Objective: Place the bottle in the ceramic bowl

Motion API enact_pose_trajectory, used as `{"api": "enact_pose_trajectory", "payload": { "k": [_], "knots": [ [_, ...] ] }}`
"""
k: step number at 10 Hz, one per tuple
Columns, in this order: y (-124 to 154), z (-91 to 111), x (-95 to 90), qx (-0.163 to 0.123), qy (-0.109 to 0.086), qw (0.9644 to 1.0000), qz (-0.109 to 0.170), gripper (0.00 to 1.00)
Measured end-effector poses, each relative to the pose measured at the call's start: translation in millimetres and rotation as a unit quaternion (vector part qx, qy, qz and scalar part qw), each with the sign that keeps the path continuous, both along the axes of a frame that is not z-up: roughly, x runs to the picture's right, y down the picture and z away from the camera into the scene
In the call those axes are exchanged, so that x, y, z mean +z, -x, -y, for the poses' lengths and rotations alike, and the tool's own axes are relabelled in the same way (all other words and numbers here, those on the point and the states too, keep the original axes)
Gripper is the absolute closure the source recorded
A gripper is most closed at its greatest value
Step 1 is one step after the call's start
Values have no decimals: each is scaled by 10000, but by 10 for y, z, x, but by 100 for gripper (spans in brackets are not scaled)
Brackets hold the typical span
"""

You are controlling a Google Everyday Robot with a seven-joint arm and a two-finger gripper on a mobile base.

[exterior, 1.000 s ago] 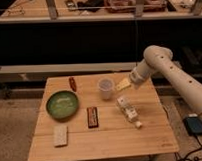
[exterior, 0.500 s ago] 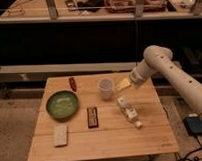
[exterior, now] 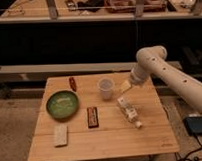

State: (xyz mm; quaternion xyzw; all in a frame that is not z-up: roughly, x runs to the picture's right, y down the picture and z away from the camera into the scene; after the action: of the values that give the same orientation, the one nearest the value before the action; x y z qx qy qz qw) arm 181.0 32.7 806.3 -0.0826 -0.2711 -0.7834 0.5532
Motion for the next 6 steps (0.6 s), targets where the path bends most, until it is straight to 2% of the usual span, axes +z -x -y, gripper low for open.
{"api": "enact_pose_trajectory", "payload": {
  "k": [2, 4, 6],
  "knots": [
    [126, -122, 28, 26, -23, 10000, 36, 20],
    [240, -392, 88, 3, 106, 9998, 138, 20],
    [208, -619, 242, -257, 122, 9996, 31, 20]
  ]
}}
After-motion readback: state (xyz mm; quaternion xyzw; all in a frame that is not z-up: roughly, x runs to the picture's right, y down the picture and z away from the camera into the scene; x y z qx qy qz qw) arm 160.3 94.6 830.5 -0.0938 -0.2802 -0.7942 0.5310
